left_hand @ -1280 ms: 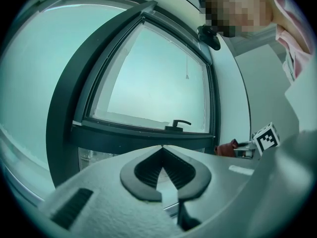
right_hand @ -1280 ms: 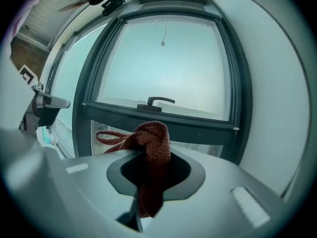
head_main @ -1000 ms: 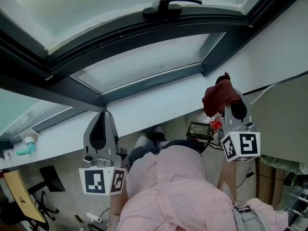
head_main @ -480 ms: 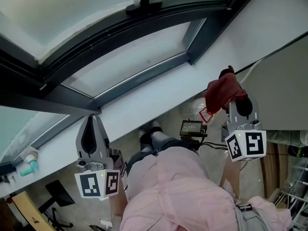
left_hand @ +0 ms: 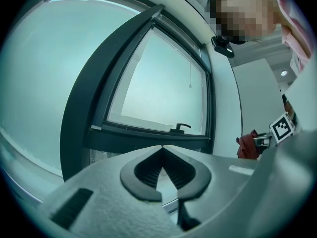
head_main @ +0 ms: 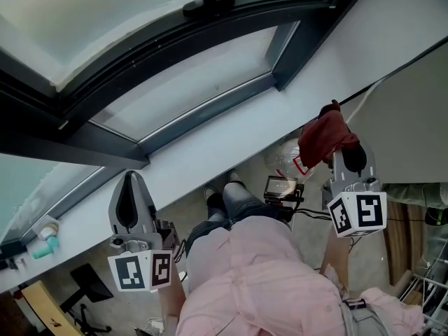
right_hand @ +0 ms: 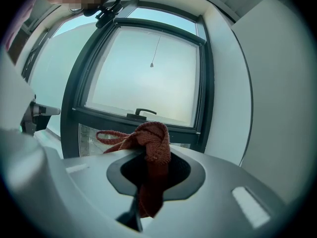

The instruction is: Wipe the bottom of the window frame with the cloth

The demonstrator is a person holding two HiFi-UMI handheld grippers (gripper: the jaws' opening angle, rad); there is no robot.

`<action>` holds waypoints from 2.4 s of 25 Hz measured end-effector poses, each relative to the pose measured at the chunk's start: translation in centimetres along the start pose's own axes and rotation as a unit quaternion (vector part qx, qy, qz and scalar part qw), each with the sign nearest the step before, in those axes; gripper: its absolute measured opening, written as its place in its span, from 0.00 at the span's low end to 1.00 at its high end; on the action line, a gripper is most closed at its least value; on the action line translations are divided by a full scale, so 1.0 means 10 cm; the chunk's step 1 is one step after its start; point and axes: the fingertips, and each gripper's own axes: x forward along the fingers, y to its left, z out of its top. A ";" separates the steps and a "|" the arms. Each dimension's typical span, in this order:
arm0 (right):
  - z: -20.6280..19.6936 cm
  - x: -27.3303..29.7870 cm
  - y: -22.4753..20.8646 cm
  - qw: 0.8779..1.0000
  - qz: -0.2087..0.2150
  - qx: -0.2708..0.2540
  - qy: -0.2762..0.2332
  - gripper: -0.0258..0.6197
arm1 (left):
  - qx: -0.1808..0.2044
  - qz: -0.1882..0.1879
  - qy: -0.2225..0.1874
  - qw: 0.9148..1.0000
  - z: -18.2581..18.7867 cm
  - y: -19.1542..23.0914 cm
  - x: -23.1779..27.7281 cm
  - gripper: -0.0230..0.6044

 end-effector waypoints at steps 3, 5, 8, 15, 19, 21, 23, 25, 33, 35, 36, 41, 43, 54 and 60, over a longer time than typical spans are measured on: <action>0.00 0.04 -0.02 1.000 0.002 -0.003 0.003 0.14 | -0.001 0.002 -0.004 1.000 0.03 0.00 0.02 0.03; 0.01 0.08 -0.04 1.000 0.004 -0.004 0.002 0.14 | -0.001 0.005 -0.006 1.000 0.04 0.00 0.06 0.03; 0.01 0.17 -0.11 1.000 0.008 -0.004 0.001 0.14 | -0.003 0.008 -0.010 1.000 0.03 -0.05 0.19 0.03; 0.02 0.52 -0.35 0.999 0.052 0.002 0.013 0.14 | -0.008 -0.016 -0.009 1.000 0.04 -0.55 0.71 0.03; 0.05 0.78 -0.57 0.997 0.079 0.000 0.010 0.14 | -0.006 -0.002 -0.015 1.000 0.08 -0.79 0.95 0.03; 0.08 0.91 -0.67 0.995 0.096 0.001 0.003 0.14 | -0.003 0.010 -0.019 1.000 0.09 -0.88 1.03 0.03; 0.10 1.02 -0.74 0.994 0.111 0.001 -0.006 0.14 | 0.002 0.021 -0.025 0.999 0.10 -0.97 1.09 0.03; 0.13 1.11 -0.78 0.992 0.127 0.002 -0.018 0.14 | 0.007 0.028 -0.034 0.999 0.12 -1.07 1.13 0.03; 0.21 1.40 -0.69 0.978 0.201 0.001 -0.052 0.14 | 0.026 0.059 -0.053 0.996 0.11 -1.37 1.17 0.03; 0.25 1.45 -0.62 0.975 0.216 0.004 -0.059 0.14 | 0.031 0.063 -0.055 0.996 0.11 -1.41 1.16 0.03; 0.27 1.48 -0.58 0.973 0.223 0.005 -0.062 0.14 | 0.034 0.065 -0.056 0.996 0.12 -1.42 1.16 0.03; 0.53 1.65 -0.31 0.961 0.261 -0.005 -0.096 0.14 | 0.038 0.067 -0.061 0.995 0.14 -1.43 1.13 0.03; 0.68 1.76 -0.18 0.956 0.271 -0.005 -0.111 0.14 | 0.037 0.067 -0.061 0.995 0.15 -1.40 1.13 0.03; 0.96 2.72 0.47 0.955 0.292 0.022 -0.041 0.14 | 0.029 0.071 -0.054 0.996 0.21 -1.22 1.08 0.03; 0.98 3.09 0.47 0.971 0.239 -0.010 -0.009 0.14 | 0.020 0.088 -0.050 0.995 0.15 -1.10 1.05 0.03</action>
